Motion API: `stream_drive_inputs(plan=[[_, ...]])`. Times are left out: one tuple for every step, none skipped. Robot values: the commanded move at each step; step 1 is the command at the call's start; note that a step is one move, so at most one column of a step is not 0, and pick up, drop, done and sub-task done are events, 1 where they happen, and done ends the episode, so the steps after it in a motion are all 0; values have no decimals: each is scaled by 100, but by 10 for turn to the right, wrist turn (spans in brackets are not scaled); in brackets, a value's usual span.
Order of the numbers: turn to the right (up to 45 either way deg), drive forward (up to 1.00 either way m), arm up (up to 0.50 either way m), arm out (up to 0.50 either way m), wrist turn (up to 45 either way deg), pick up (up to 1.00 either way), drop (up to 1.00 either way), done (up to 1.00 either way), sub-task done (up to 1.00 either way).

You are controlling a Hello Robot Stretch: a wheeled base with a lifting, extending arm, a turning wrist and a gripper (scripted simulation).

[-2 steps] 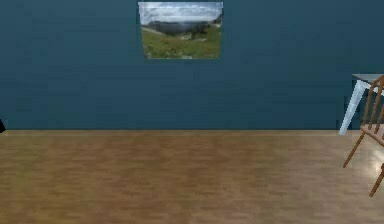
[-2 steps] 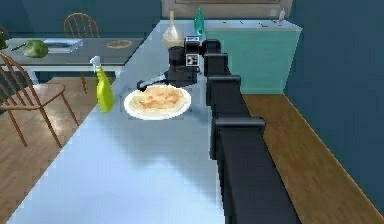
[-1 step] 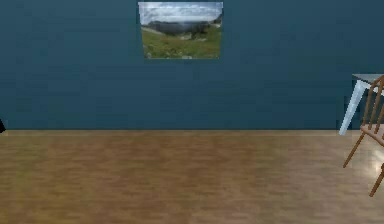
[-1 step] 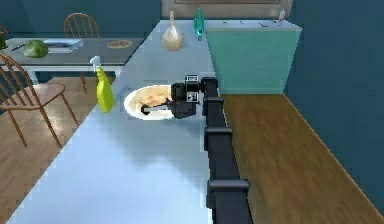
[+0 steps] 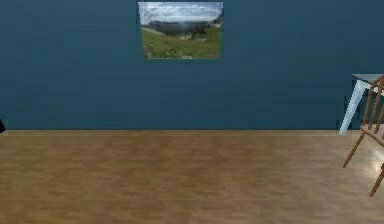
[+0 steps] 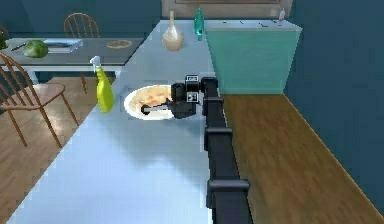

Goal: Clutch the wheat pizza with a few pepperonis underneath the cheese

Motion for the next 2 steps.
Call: stream_drive_inputs(plan=[[0, 0, 10, 0, 0, 0, 0, 0, 0], [0, 0, 0, 0, 0, 0, 0, 100, 0]])
